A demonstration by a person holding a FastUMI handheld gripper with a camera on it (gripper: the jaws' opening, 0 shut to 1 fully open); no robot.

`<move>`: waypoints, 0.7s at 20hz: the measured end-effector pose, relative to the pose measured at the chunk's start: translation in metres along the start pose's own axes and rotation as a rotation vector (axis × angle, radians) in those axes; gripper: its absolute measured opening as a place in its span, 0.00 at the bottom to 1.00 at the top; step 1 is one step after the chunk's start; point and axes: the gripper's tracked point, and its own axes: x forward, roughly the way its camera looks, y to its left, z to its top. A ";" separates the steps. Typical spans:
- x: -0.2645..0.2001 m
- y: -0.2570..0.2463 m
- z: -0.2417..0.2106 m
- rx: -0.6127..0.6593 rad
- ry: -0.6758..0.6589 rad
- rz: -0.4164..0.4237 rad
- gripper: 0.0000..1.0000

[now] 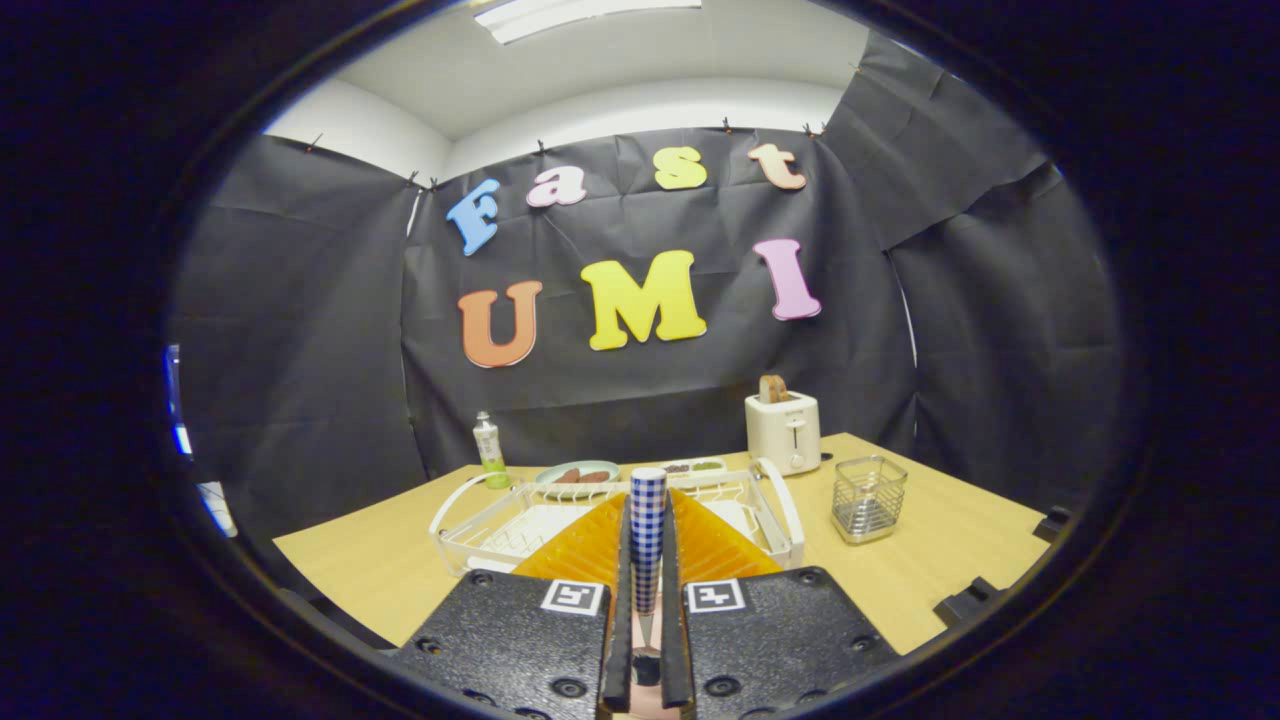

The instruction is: Take the plate from the dish rack, then take the spoon from the basket and place it into the plate.

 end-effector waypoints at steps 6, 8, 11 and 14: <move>-0.001 -0.003 -0.030 -0.041 0.006 -0.060 0.18; -0.002 -0.007 -0.036 -0.021 0.004 -0.073 0.19; -0.007 -0.020 -0.034 -0.021 -0.017 -0.097 0.21; -0.014 -0.036 -0.033 -0.012 -0.015 -0.094 0.27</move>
